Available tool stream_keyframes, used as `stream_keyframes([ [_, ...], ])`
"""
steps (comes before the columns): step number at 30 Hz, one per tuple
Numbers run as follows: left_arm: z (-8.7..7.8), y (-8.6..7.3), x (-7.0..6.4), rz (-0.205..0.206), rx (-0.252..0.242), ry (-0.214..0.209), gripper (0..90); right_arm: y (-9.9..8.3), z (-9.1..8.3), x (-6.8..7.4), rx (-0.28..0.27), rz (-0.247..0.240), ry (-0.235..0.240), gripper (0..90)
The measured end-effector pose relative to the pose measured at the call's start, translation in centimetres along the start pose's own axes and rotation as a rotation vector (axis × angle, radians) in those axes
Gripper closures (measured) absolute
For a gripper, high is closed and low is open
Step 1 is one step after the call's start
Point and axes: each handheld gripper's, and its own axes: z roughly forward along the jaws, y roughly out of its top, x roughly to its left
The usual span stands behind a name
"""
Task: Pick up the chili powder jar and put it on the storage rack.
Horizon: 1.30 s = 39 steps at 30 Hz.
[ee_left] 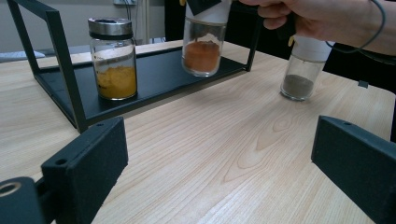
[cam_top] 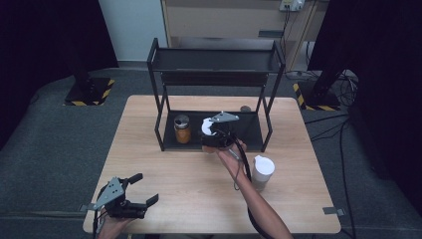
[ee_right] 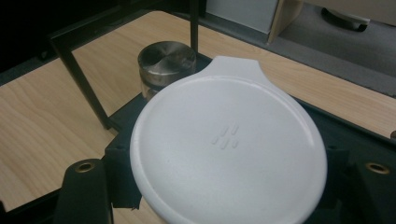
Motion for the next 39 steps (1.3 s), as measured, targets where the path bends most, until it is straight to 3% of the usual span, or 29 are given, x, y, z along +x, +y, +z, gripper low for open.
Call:
stream_keyframes([
  [12, 0.0, -0.1, 0.1, -0.008, -0.002, -0.003, 2.9, 1.0, 3.1, -0.9, 0.013, 0.042, -0.059, 31.0],
  [18, 0.0, -0.1, 0.2, -0.01, -0.002, -0.003, 2.9, 1.0, 4.1, -1.1, 0.016, 0.039, -0.079, 31.0],
  [30, 0.0, -0.1, 0.2, -0.01, -0.003, -0.004, 2.9, 0.9, 5.4, -1.3, 0.02, 0.038, -0.092, 31.0],
  [39, 0.0, -0.1, 0.2, -0.011, -0.002, -0.003, 2.9, 0.6, 6.2, -1.6, 0.03, 0.066, -0.082, 31.0],
])
